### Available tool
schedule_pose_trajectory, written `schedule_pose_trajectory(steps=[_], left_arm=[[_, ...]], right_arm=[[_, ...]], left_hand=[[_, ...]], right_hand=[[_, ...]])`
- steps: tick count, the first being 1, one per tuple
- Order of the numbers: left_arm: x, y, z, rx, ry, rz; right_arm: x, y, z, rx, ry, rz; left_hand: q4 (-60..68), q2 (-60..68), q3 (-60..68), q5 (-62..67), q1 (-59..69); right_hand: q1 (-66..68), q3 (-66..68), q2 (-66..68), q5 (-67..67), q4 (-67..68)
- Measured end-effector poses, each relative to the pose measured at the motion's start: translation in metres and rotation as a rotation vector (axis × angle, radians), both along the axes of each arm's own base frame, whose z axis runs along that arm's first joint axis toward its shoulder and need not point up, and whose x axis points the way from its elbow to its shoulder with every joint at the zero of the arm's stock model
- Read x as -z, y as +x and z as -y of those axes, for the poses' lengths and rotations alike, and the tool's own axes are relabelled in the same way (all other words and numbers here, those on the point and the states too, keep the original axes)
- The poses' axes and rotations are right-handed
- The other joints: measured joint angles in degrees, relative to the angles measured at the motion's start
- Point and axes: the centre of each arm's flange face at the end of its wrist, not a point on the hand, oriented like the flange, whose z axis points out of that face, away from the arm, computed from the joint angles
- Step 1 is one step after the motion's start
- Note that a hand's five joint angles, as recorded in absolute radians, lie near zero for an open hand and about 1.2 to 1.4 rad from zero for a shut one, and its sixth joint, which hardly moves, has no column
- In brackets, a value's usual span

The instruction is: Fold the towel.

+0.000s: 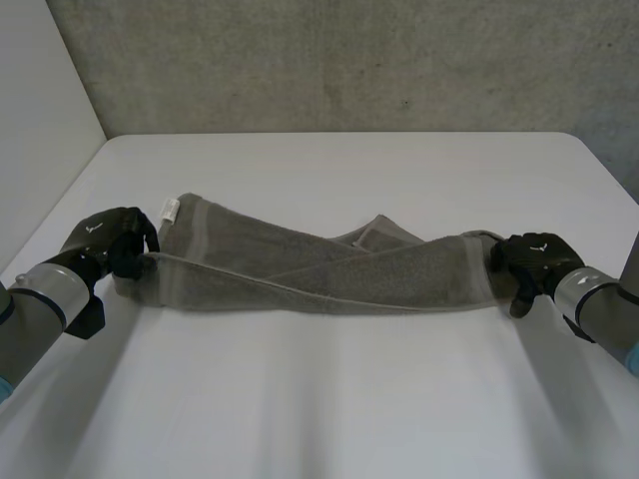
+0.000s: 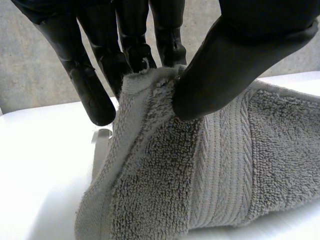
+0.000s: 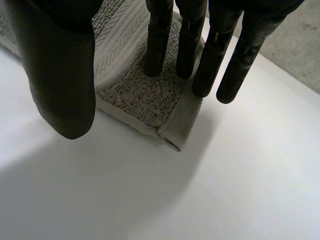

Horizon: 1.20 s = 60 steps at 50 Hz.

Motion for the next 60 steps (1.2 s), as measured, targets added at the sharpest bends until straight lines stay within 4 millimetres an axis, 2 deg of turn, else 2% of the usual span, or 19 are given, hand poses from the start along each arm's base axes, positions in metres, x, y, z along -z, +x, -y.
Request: schedule_pose_trajectory(steps=[8, 19, 34, 46, 60], left_arm=[[0.0, 0.0, 0.0, 0.0, -0.002, 0.0], [0.001, 0.0, 0.0, 0.0, -0.001, 0.0], [0.001, 0.0, 0.0, 0.0, -0.014, 0.0], [0.002, 0.0, 0.0, 0.0, -0.014, 0.0], [0.002, 0.0, 0.0, 0.0, -0.014, 0.0]], right_arm=[[0.001, 0.002, -0.001, -0.072, -0.082, -0.072], [0.005, 0.005, 0.003, -0.108, -0.143, -0.072], [0.015, 0.005, 0.008, -0.123, -0.148, -0.103], [0.016, 0.006, 0.01, -0.126, -0.154, -0.109], [0.015, 0.01, 0.012, -0.129, -0.169, -0.104]], left_hand=[[0.0, 0.0, 0.0, 0.0, 0.0], [0.0, 0.0, 0.0, 0.0, 0.0], [-0.02, 0.0, 0.0, 0.0, 0.0], [-0.02, 0.0, 0.0, 0.0, 0.0], [-0.03, 0.0, 0.0, 0.0, 0.0]], right_hand=[[0.28, 0.17, 0.07, 1.27, 0.12], [4.55, 4.32, 3.09, 6.9, 3.89], [5.16, 4.84, 3.13, 7.48, 4.44], [16.11, 15.91, 15.48, 14.82, 15.61], [16.65, 16.46, 15.82, 17.84, 16.29]])
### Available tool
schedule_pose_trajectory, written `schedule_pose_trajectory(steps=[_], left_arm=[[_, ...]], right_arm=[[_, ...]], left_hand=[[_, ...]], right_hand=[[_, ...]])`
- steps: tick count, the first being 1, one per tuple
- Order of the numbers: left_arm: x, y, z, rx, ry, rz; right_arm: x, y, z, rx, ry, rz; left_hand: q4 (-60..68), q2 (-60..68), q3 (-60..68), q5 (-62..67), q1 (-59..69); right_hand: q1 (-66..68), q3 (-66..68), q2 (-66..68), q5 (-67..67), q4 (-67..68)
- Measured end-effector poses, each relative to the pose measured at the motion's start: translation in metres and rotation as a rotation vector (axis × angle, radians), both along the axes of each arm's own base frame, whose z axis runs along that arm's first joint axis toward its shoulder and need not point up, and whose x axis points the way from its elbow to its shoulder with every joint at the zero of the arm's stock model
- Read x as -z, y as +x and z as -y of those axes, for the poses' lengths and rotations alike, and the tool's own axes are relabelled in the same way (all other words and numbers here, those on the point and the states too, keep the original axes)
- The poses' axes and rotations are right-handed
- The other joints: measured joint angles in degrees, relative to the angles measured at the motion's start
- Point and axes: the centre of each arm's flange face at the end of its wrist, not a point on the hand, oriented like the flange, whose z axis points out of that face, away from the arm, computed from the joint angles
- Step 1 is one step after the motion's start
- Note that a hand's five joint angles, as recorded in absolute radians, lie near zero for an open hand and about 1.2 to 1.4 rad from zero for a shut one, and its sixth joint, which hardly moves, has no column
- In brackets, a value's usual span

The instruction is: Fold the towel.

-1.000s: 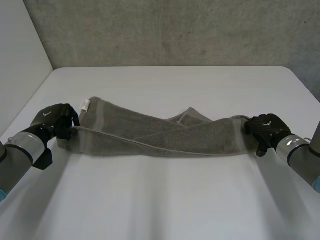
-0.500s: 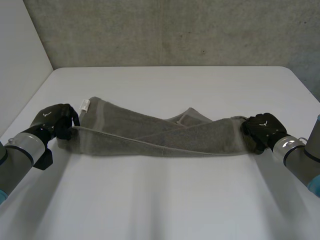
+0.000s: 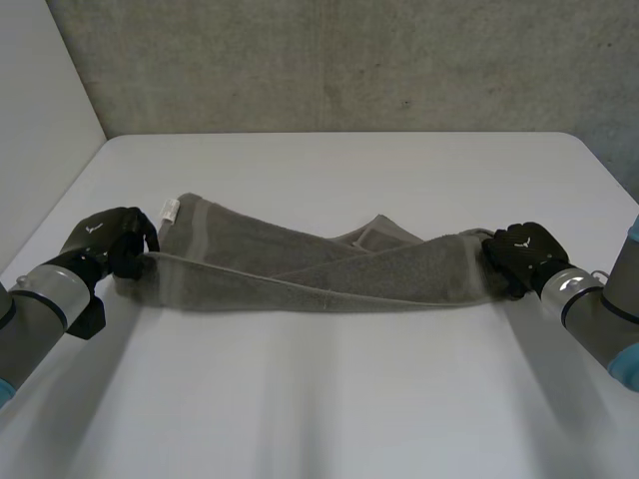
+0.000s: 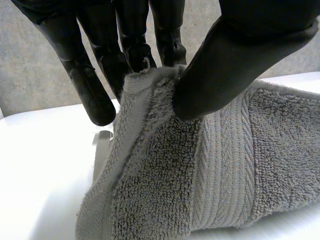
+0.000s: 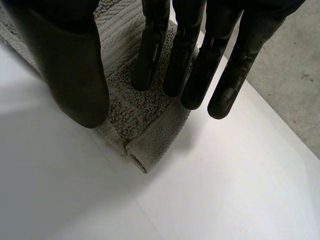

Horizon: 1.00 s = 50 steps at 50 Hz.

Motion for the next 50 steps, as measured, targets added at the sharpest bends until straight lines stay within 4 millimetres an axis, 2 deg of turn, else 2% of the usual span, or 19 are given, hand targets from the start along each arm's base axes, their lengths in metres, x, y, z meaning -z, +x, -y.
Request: schedule_pose_trajectory(steps=[15, 18, 20, 27, 31, 37, 40, 44, 48, 50], left_arm=[[0.002, -0.001, 0.0, 0.002, -0.001, 0.0], [0.002, -0.001, 0.0, 0.003, 0.0, 0.0], [0.002, -0.001, 0.0, 0.003, -0.001, 0.0], [0.002, -0.001, 0.001, 0.002, -0.002, 0.0], [0.001, -0.001, 0.001, 0.002, -0.003, 0.0], [-0.001, -0.001, 0.001, 0.002, -0.008, -0.002], [-0.002, 0.0, 0.001, 0.003, -0.011, -0.003], [-0.004, 0.0, 0.001, 0.002, -0.014, -0.005], [-0.019, 0.0, -0.002, 0.007, -0.037, -0.012], [-0.031, 0.0, -0.005, 0.016, -0.058, -0.017]], right_arm=[[0.004, 0.008, 0.003, -0.016, -0.006, -0.004], [0.005, 0.01, 0.003, -0.019, -0.004, -0.005], [0.006, 0.011, 0.003, -0.02, -0.003, -0.004], [0.001, 0.012, 0.005, -0.009, -0.006, 0.021], [-0.02, 0.011, 0.007, 0.015, -0.021, 0.093], [-0.07, 0.009, -0.001, 0.044, -0.052, 0.27], [-0.087, 0.01, -0.009, 0.038, -0.048, 0.339], [-0.096, 0.012, -0.022, 0.017, -0.024, 0.378], [-0.111, 0.012, -0.037, -0.001, -0.004, 0.386], [-0.125, 0.009, -0.043, -0.003, -0.011, 0.381]], left_hand=[[0.0, 0.0, 0.0, 0.0, 0.0], [0.0, 0.0, 0.0, 0.0, 0.0], [0.0, 0.0, 0.0, 0.0, 0.0], [0.0, 0.0, 0.0, 0.0, 0.0], [0.0, 0.0, 0.0, 0.0, 0.0], [0.0, 0.0, 0.0, 0.0, 0.0], [0.0, 0.0, 0.0, 0.0, 0.0], [0.0, 0.0, 0.0, 0.0, 0.0], [0.0, 0.01, 0.0, 0.0, 0.0], [0.0, 0.01, 0.0, 0.0, 0.0]], right_hand=[[-1.24, -1.72, -0.92, -1.03, -1.25], [10.3, 10.05, 10.57, 10.67, 10.18], [25.46, 25.03, 25.72, 25.77, 24.91], [27.48, 28.63, 27.49, 28.41, 28.45], [27.5, 28.68, 27.49, 28.41, 28.46], [27.59, 28.68, 27.49, 28.41, 28.46], [27.59, 28.7, 27.48, 28.41, 28.49], [27.61, 28.75, 27.48, 28.41, 28.52], [27.62, 28.81, 27.48, 28.42, 28.53], [27.62, 28.84, 27.48, 28.41, 28.56]])
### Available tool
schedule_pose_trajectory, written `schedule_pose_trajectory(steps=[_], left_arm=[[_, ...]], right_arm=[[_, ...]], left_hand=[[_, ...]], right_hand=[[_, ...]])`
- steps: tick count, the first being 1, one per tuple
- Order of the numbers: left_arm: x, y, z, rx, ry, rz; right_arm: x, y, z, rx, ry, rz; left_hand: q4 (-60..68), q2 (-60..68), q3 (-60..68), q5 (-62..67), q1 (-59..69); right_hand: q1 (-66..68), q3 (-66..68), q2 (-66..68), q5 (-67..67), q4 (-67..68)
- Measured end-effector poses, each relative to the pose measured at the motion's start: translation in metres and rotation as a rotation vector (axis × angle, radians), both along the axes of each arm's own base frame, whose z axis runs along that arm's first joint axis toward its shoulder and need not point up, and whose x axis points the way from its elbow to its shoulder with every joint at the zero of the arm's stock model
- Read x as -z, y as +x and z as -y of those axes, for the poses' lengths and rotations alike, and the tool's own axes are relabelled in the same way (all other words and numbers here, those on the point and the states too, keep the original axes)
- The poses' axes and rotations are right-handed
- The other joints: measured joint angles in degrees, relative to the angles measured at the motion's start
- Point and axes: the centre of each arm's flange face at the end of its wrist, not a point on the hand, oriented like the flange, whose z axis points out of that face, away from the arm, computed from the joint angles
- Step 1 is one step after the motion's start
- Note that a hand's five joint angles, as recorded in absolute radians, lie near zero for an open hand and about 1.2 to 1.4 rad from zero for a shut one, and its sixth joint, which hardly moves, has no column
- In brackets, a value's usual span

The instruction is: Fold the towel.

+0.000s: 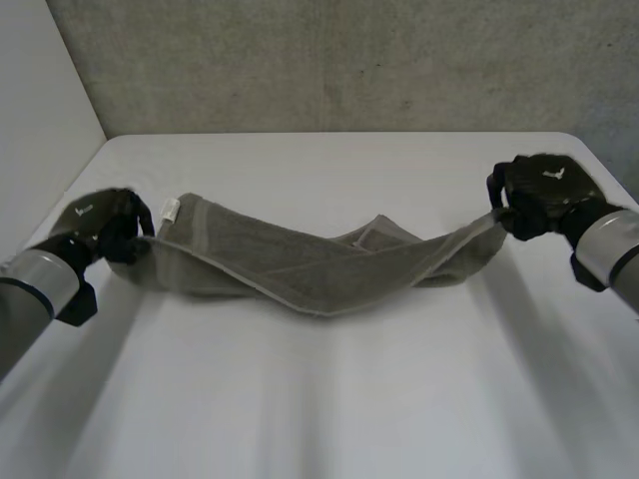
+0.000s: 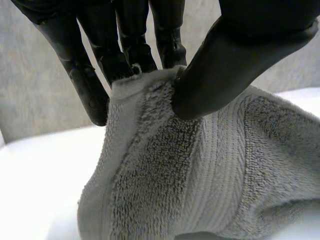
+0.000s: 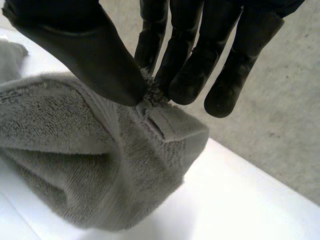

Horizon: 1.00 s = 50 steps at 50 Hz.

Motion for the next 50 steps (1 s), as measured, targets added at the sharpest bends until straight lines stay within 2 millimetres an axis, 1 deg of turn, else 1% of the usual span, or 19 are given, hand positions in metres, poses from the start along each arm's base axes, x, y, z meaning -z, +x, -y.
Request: schedule_pose_trajectory(steps=[1, 6, 7, 11, 14, 17, 20, 23, 26, 28, 32, 35, 37, 40, 42, 44, 47, 48, 50], left_arm=[[-0.005, 0.0, -0.001, 0.004, -0.008, -0.002], [-0.059, 0.0, -0.014, 0.038, -0.119, -0.016], [-0.064, 0.0, -0.015, 0.04, -0.13, -0.018], [-0.116, 0.002, -0.028, 0.049, -0.248, -0.031], [-0.148, 0.002, -0.038, 0.05, -0.3, -0.047], [-0.169, 0.003, -0.043, 0.048, -0.319, -0.063], [-0.178, 0.004, -0.041, 0.043, -0.314, -0.077], [-0.174, 0.004, -0.03, 0.036, -0.285, -0.082], [-0.157, 0.005, -0.007, 0.026, -0.221, -0.083], [-0.138, 0.005, 0.014, 0.02, -0.163, -0.081], [-0.107, 0.0, 0.047, 0.021, -0.085, -0.072], [-0.089, -0.008, 0.069, 0.032, -0.061, -0.054], [-0.082, -0.016, 0.082, 0.041, -0.074, -0.032], [-0.085, -0.03, 0.097, 0.05, -0.136, 0.008], [-0.096, -0.038, 0.105, 0.047, -0.2, 0.03], [-0.115, -0.045, 0.111, 0.034, -0.285, 0.045], [-0.165, -0.051, 0.114, -0.008, -0.469, 0.035], [-0.174, -0.052, 0.113, -0.015, -0.5, 0.029], [-0.207, -0.052, 0.108, -0.037, -0.611, -0.001]], right_arm=[[-0.005, -0.001, -0.002, 0.002, -0.003, -0.002], [-0.074, -0.016, -0.018, 0.035, -0.087, -0.019], [-0.081, -0.017, -0.02, 0.038, -0.096, -0.02], [-0.142, -0.024, -0.038, 0.048, -0.2, -0.017], [-0.178, -0.027, -0.049, 0.045, -0.25, -0.018], [-0.194, -0.029, -0.052, 0.041, -0.25, -0.021], [-0.195, -0.03, -0.044, 0.037, -0.213, -0.029], [-0.183, -0.029, -0.031, 0.034, -0.164, -0.049], [-0.156, -0.022, -0.011, 0.026, -0.085, -0.115], [-0.13, -0.012, 0.002, 0.024, -0.034, -0.198], [-0.095, 0.009, 0.017, 0.033, 0.002, -0.348], [-0.079, 0.028, 0.028, 0.058, -0.03, -0.432], [-0.076, 0.039, 0.037, 0.081, -0.085, -0.452], [-0.086, 0.053, 0.051, 0.125, -0.207, -0.434], [-0.1, 0.059, 0.058, 0.157, -0.3, -0.402], [-0.122, 0.062, 0.065, 0.198, -0.412, -0.354], [-0.175, 0.064, 0.068, 0.278, -0.636, -0.239], [-0.184, 0.063, 0.067, 0.289, -0.669, -0.219], [-0.213, 0.061, 0.062, 0.32, -0.773, -0.151]], left_hand=[[0.0, 0.0, 0.0, 0.0, 0.0], [0.0, 0.0, 0.0, 0.0, 0.0], [0.0, 0.0, 0.0, 0.0, 0.0], [0.0, 0.0, 0.01, 0.0, 0.0], [0.0, 0.0, 0.03, 0.0, 0.0], [0.0, 0.0, 0.06, 0.0, 0.0], [0.0, 0.0, 0.06, 0.0, 0.0], [0.0, 0.0, 0.06, 0.0, 0.0], [0.0, 0.0, 0.06, 0.0, 0.0], [0.0, 0.0, 0.06, 0.0, 0.0], [0.0, 0.02, 0.06, 0.0, 0.0], [0.0, 0.03, 0.06, 0.0, 0.0], [0.0, 0.03, 0.06, 0.0, 0.0], [0.0, 0.04, 0.06, 0.0, 0.0], [0.0, 0.04, 0.07, 0.0, 0.0], [0.0, 0.05, 0.11, 0.0, 0.0], [0.0, 0.1, 0.25, 0.0, 0.0], [0.0, 0.1, 0.25, 0.0, 0.0], [0.0, 0.11, 0.26, 0.0, 0.0]], right_hand=[[0.0, 0.0, 0.0, 0.0, 0.01], [0.01, 0.06, 0.0, 0.0, 0.08], [0.01, 0.07, 0.0, 0.0, 0.1], [0.05, 0.09, 0.0, 0.0, 0.14], [0.05, 0.1, 0.0, 0.0, 0.15], [0.05, 0.1, 0.0, 0.0, 0.15], [0.06, 0.11, 0.0, 0.01, 0.15], [0.06, 0.13, 0.0, 0.01, 0.15], [0.06, 0.16, 0.0, 0.01, 0.15], [0.07, 0.17, 0.0, 0.01, 0.15], [0.07, 0.17, 0.0, 0.01, 0.15], [0.07, 0.18, 0.0, 0.01, 0.15], [0.07, 0.18, 0.0, 0.01, 0.16], [0.07, 0.19, 0.0, 0.01, 0.16], [0.07, 0.19, 0.0, 0.01, 0.16], [0.07, 0.19, 0.0, 0.01, 0.16], [0.07, 0.19, 0.0, 0.01, 0.16], [0.08, 0.19, 0.0, 0.01, 0.16], [0.08, 0.19, 0.0, 0.01, 0.16]])
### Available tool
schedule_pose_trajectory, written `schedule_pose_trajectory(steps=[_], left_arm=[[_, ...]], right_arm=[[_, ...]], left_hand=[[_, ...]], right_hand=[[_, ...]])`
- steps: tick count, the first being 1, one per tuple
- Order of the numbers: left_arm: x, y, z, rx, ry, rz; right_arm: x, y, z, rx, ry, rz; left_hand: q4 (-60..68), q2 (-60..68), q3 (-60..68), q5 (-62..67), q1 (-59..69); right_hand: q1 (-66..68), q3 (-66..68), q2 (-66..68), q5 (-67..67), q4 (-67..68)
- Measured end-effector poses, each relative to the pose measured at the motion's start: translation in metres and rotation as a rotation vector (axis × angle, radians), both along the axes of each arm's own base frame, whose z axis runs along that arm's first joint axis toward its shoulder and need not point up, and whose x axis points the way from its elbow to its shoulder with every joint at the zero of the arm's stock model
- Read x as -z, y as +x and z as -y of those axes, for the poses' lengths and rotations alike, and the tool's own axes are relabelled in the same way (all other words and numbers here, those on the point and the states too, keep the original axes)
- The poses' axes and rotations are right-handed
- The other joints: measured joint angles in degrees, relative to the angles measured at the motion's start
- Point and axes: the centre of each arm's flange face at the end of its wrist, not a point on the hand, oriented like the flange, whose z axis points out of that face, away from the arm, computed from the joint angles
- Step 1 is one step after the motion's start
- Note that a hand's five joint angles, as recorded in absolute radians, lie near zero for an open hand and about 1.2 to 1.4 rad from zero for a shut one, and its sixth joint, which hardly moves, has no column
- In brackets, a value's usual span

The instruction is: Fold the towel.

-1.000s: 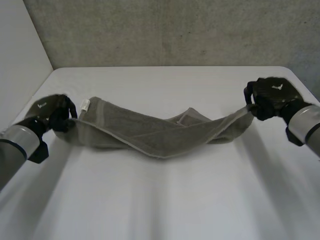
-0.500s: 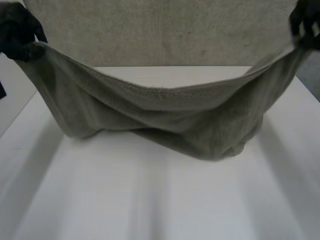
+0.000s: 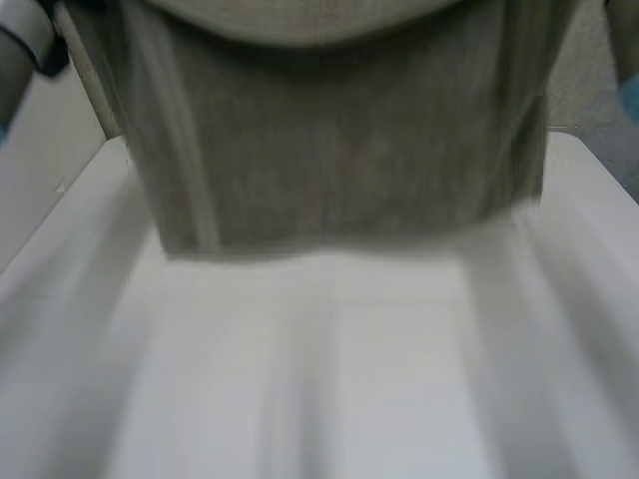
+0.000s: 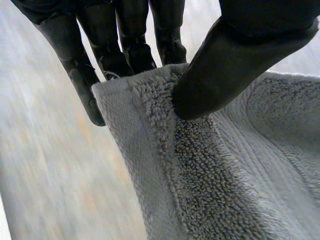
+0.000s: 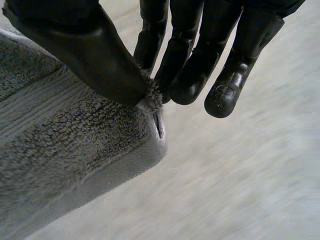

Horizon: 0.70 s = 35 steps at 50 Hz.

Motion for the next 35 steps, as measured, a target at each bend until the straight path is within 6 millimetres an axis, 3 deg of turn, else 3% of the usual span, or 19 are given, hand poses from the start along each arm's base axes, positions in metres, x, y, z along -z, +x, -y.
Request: schedule_pose_trajectory(steps=[3, 5, 7, 10, 12, 14, 17, 18, 19, 23, 27, 31, 35], left_arm=[[-0.034, 0.0, -0.009, 0.004, -0.114, -0.051], [-0.047, 0.0, -0.015, 0.019, -0.163, -0.084], [-0.05, 0.0, -0.016, 0.033, -0.176, -0.104], [-0.038, 0.0, -0.012, 0.051, -0.147, -0.115], [-0.019, 0.0, -0.006, 0.063, -0.098, -0.107], [0.013, 0.0, 0.001, 0.084, -0.014, -0.084], [0.055, 0.001, 0.005, 0.113, 0.09, -0.052], [0.08, 0.002, 0.005, 0.133, 0.15, -0.034], [0.09, 0.003, 0.005, 0.141, 0.174, -0.027], [0.166, 0.005, -0.009, 0.212, 0.334, 0.026], [0.22, 0.009, -0.03, 0.254, 0.427, 0.081], [0.248, 0.021, -0.048, 0.251, 0.47, 0.148], [0.247, 0.035, -0.06, 0.225, 0.479, 0.199]], right_arm=[[-0.022, -0.002, -0.006, -0.022, -0.081, 0.046], [-0.026, -0.001, -0.009, -0.049, -0.088, 0.054], [-0.019, 0.001, -0.008, -0.072, -0.057, 0.044], [0.005, 0.004, -0.002, -0.106, 0.05, 0.004], [0.029, 0.006, 0.002, -0.127, 0.149, -0.031], [0.066, 0.006, 0.006, -0.151, 0.291, -0.08], [0.105, 0.003, 0.008, -0.177, 0.434, -0.126], [0.127, 0.001, 0.007, -0.194, 0.51, -0.148], [0.136, -0.001, 0.006, -0.202, 0.539, -0.155], [0.198, -0.011, -0.007, -0.264, 0.717, -0.202], [0.239, -0.021, -0.023, -0.295, 0.798, -0.235], [0.258, -0.032, -0.039, -0.292, 0.828, -0.269], [0.257, -0.045, -0.05, -0.264, 0.83, -0.28]], left_hand=[[0.0, 0.02, 0.0, 0.0, 0.0], [0.0, 0.02, 0.0, 0.0, 0.0], [0.0, 0.03, 0.0, 0.0, 0.0], [0.0, 0.05, 0.0, 0.0, 0.0], [0.0, 0.06, 0.01, 0.01, 0.0], [0.0, 0.06, 0.0, 0.37, 0.0], [0.0, 0.07, 0.01, 0.46, 0.0], [0.0, 0.07, 0.01, 0.47, 0.0], [0.0, 0.07, 0.01, 0.47, 0.0], [0.0, 0.09, 0.02, 0.48, 0.0], [0.0, 0.1, 0.02, 0.48, 0.0], [0.0, 0.11, 0.03, 0.48, 0.0], [0.0, 0.11, 0.03, 0.48, 0.0]], right_hand=[[0.0, 0.0, 0.0, 0.0, 0.0], [0.0, 0.0, 0.0, 0.0, 0.0], [0.0, 0.0, 0.0, 0.01, 0.0], [0.0, 0.0, 0.0, 0.26, 0.0], [0.0, 0.01, 0.0, 0.25, 0.0], [0.0, 0.01, 0.0, 0.25, 0.01], [0.0, 0.02, 0.0, 0.25, 0.01], [0.0, 0.02, 0.0, 0.25, 0.01], [0.0, 0.02, 0.0, 0.25, 0.01], [0.0, 0.04, 0.0, 0.25, 0.02], [0.0, 0.04, 0.0, 0.25, 0.02], [0.0, 0.05, 0.0, 0.25, 0.02], [0.0, 0.05, 0.0, 0.25, 0.02]])
